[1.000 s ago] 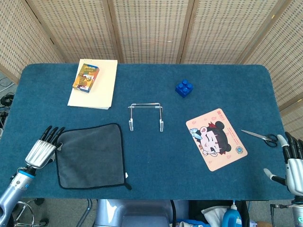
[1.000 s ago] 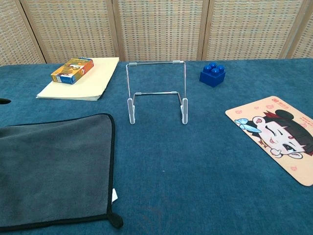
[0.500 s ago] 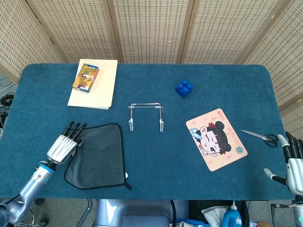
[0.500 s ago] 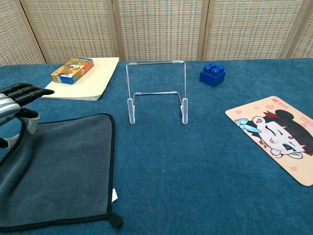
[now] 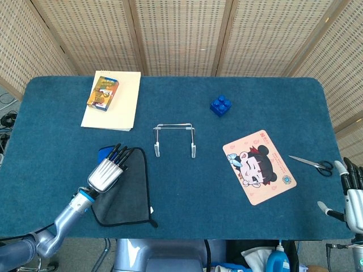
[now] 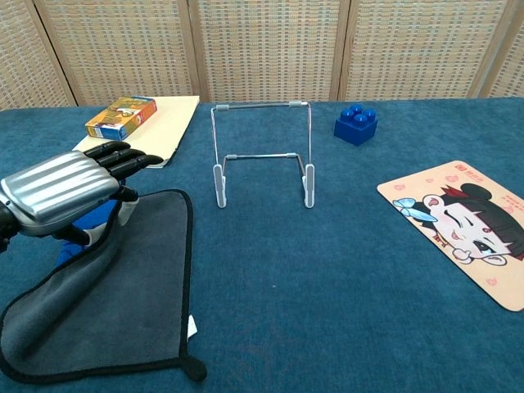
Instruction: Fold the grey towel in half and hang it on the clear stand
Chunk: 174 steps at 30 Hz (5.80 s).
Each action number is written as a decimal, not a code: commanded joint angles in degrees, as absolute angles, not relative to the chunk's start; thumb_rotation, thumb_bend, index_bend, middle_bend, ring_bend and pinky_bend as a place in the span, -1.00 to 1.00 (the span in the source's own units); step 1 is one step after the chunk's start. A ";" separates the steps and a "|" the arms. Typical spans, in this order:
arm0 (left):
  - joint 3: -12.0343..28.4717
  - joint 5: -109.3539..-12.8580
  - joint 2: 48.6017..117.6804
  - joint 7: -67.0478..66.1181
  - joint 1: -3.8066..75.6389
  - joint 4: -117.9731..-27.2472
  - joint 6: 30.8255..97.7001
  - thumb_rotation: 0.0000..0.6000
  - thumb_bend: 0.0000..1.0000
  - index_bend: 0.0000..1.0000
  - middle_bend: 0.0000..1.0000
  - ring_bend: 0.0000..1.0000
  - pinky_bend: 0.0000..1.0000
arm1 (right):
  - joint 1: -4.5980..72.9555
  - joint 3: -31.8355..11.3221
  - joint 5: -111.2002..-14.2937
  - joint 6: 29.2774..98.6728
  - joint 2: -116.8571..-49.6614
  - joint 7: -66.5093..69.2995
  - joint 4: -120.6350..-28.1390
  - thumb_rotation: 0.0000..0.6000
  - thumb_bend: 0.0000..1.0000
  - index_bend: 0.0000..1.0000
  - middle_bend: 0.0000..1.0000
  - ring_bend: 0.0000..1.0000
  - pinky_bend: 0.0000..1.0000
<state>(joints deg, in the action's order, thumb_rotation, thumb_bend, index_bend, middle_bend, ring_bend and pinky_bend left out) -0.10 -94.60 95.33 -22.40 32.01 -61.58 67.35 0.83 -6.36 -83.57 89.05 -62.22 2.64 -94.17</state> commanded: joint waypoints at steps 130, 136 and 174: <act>-11.57 -104.71 102.91 17.25 19.94 -30.97 89.36 1.00 -0.36 -0.12 -1.00 -1.00 -1.00 | 1.40 -6.23 -82.93 87.79 -62.54 2.30 -93.75 1.00 -1.00 -1.00 -1.00 -1.00 -1.00; -11.63 -104.82 102.66 16.40 20.43 -31.85 89.08 1.00 -0.21 -0.10 -1.00 -1.00 -1.00 | 1.38 -6.24 -82.97 87.83 -62.45 2.55 -93.68 1.00 -1.00 -1.00 -1.00 -1.00 -1.00; -11.49 -105.70 103.33 9.97 22.51 -36.71 88.19 1.00 -0.18 0.30 -1.00 -1.00 -1.00 | 1.00 -6.23 -83.32 88.56 -62.03 3.45 -93.82 1.00 -1.00 -1.00 -1.00 -1.00 -1.00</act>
